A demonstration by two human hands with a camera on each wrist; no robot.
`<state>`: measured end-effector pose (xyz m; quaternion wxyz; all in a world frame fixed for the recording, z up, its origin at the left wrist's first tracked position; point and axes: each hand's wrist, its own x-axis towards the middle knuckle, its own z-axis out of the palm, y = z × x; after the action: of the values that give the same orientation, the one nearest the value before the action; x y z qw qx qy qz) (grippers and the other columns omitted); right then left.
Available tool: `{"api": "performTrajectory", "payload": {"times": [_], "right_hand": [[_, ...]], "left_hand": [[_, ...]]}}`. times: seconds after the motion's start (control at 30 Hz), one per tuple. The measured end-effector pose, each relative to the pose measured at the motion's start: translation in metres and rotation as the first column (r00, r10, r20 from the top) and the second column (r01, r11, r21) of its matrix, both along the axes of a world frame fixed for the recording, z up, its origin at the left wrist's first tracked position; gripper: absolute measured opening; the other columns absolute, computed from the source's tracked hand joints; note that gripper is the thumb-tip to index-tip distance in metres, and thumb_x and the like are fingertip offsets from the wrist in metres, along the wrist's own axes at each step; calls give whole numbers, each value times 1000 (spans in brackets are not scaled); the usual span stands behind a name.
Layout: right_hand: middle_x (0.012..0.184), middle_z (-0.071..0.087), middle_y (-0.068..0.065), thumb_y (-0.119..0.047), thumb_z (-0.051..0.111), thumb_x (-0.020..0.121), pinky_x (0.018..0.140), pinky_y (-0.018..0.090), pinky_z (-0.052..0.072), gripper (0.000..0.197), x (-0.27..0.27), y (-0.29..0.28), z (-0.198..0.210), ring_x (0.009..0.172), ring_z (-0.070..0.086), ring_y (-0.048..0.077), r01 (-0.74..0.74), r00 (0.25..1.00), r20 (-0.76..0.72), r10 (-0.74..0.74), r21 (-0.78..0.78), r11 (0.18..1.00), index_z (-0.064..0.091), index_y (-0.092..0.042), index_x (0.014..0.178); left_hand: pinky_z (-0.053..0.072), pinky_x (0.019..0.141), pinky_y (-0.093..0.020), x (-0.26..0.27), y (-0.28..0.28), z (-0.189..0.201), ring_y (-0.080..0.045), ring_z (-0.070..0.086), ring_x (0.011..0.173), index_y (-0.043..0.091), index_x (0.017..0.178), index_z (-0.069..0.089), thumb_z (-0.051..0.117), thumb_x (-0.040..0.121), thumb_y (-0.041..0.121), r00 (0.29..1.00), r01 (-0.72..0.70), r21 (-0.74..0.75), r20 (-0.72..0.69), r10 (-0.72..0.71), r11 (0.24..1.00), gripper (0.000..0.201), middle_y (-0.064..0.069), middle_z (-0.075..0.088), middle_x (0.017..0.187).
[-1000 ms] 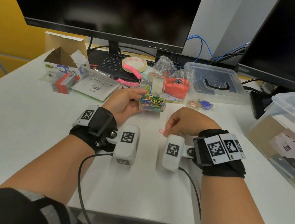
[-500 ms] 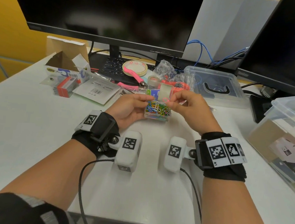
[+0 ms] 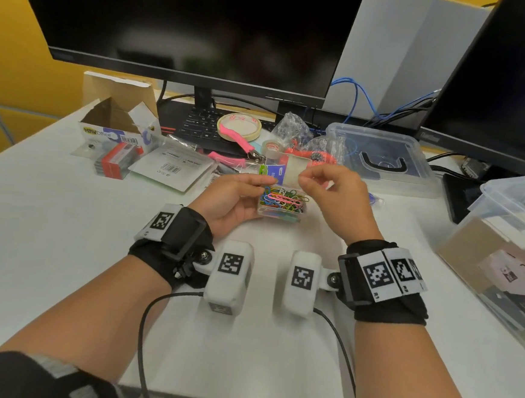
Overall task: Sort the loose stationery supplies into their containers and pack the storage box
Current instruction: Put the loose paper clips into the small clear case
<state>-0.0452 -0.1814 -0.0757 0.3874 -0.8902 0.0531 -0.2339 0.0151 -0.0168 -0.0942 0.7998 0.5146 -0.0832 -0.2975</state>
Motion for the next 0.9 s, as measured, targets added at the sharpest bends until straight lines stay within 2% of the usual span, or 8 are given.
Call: {"api": "performTrajectory", "payload": {"times": [0.1, 0.2, 0.33, 0.43, 0.53, 0.63, 0.77, 0.9], "right_hand": [[71, 55, -13, -20, 62, 89, 59, 0, 34, 7, -1, -6, -2, 69, 48, 1, 35, 998, -49, -29, 117, 993, 68, -18, 85], [72, 57, -3, -22, 65, 86, 58, 7, 35, 6, 0, -4, -6, 68, 47, 7, -25, 995, -91, 42, 182, 983, 68, -18, 84], [63, 49, -6, -18, 68, 84, 55, 8, 34, 3, 1, 3, -6, 60, 42, 3, -73, 993, -80, 91, 202, 977, 68, -17, 82], [68, 56, -11, -20, 64, 87, 66, 13, 41, 12, 3, -2, -7, 67, 50, 2, 5, 999, -40, 6, 252, 968, 67, -21, 76], [67, 58, -9, -24, 62, 89, 61, 20, 38, 18, 3, -8, -10, 66, 51, 4, 74, 995, -83, -54, 261, 962, 66, -21, 71], [68, 58, -10, -24, 63, 88, 57, 17, 36, 15, 2, -2, -9, 64, 49, 0, 23, 993, -117, 6, 242, 970, 70, -15, 80], [74, 61, -9, -22, 64, 87, 68, 14, 40, 10, 2, 2, -7, 73, 52, 1, -10, 995, -94, 32, 232, 973, 72, -16, 84], [87, 60, -9, -25, 57, 92, 76, 26, 46, 5, 4, -2, -8, 80, 53, 9, 75, 995, -83, -51, 324, 943, 62, -24, 94]], "left_hand": [[58, 70, -31, 1, 0, 0, -20, 70, 73, 0, 98, 61, 37, 91, -11, 1000, -19, -7, -5, 19, 1000, 28, -16, 67, 93], [56, 77, -34, 1, -1, 0, -23, 67, 78, 1, 96, 62, 39, 91, -8, 999, -36, -17, -17, 36, 999, 25, -17, 66, 94], [57, 75, -33, -1, -1, 2, -22, 67, 78, 0, 98, 61, 48, 90, -5, 999, -46, -36, 2, 46, 998, 16, -17, 66, 96], [58, 72, -30, -1, -1, 1, -23, 66, 81, 0, 102, 60, 49, 89, -8, 998, -55, -14, 28, 56, 998, 18, -19, 64, 101], [58, 73, -30, 0, 0, 1, -21, 67, 80, 0, 102, 60, 48, 90, -8, 998, -61, -15, 28, 62, 998, 18, -18, 65, 100], [59, 72, -30, 1, 0, 1, -20, 68, 77, 0, 103, 60, 48, 90, -6, 998, -60, -16, 22, 60, 998, 19, -17, 65, 98], [57, 74, -31, 2, 0, 1, -21, 66, 81, 0, 104, 60, 48, 90, -6, 998, -61, 3, 27, 61, 998, 19, -17, 65, 99], [56, 76, -32, 3, 1, 1, -23, 64, 84, 2, 101, 60, 46, 91, -6, 998, -53, 12, 20, 53, 999, 19, -17, 64, 100]]}}
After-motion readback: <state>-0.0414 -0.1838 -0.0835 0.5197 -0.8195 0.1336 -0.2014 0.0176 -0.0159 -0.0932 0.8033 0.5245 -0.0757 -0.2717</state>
